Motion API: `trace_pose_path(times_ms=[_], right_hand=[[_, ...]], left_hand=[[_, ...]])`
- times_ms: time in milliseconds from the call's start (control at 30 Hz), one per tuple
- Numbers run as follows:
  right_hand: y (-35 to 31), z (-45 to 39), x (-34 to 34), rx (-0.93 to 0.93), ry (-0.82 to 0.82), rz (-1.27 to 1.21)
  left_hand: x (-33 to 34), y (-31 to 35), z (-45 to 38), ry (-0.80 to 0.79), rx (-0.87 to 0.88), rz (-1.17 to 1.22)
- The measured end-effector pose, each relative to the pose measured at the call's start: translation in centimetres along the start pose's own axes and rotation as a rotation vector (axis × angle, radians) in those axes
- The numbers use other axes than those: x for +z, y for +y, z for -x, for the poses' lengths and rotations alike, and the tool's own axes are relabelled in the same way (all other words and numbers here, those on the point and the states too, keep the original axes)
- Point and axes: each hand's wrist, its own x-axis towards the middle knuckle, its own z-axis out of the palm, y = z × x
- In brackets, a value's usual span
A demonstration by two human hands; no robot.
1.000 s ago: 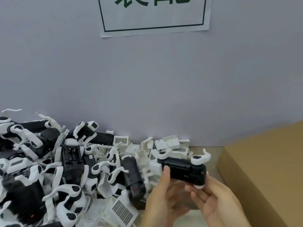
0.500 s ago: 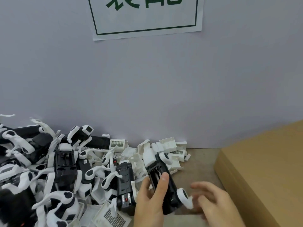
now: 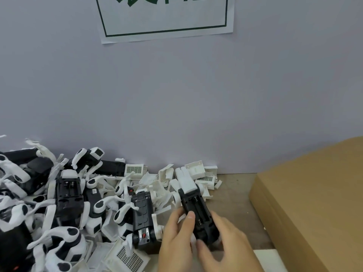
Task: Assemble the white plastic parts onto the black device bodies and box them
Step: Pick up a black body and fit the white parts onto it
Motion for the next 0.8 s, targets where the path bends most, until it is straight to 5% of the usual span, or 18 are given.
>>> trace_pose_path(times_ms=[433,800], right_hand=[[0.1,0.0,0.1,-0.006,0.161,0.034],[0.7,-0.1,2.6,0.031,0.259,0.041]], left_hand=[[0.4,0.6,0.4,-0.160,0.081,0.083],[0.0,0.6,0.3,-0.175,0.168,-0.100]])
